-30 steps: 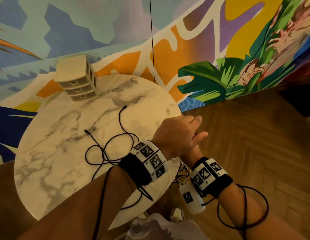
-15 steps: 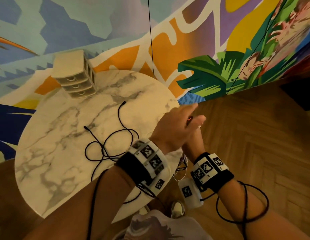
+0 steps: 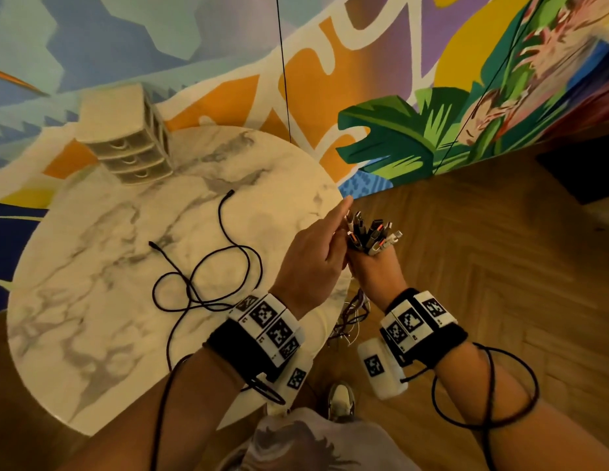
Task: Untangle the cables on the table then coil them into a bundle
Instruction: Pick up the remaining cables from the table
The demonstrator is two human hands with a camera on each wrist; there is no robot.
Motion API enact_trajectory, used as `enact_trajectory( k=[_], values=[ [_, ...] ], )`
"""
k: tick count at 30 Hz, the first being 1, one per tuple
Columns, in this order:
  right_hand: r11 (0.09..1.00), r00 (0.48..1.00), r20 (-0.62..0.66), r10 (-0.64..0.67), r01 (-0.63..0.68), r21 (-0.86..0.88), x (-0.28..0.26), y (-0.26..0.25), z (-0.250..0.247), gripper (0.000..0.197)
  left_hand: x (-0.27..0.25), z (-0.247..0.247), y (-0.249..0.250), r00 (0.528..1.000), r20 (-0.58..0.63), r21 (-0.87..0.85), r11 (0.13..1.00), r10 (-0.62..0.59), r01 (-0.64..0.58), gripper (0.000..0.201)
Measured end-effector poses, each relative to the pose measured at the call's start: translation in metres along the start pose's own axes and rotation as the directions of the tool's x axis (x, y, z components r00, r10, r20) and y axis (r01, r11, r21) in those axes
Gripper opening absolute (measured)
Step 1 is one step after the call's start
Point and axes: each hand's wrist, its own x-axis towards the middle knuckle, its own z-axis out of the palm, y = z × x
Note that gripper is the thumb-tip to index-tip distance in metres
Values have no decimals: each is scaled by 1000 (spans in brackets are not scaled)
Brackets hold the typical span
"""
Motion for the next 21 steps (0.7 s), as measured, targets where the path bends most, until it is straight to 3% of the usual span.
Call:
enact_trajectory(
  k=[5,11,16,18,21],
  values=[
    [999,1000,16,24,-24,32,-1,-5,-1,42,-1,2,0,998,-5,75,995,62,-61,45],
    [999,999,-11,52,-52,4,1,3,-3,33,4,0,-3,990,21,124,982,141,-143,46],
    [962,947,-180,268,-272,1,-4,4,-3,36,7,6,12,960,75,190,941,270,-280,45],
    [956,933,-210,291,-294,16,-5,7,-3,34,8,10,17,952,76,199,931,296,-305,43],
    [968,941,-229,248,-248,29,-3,7,-2,32,14,5,7,970,102,83,970,221,-230,42]
  ],
)
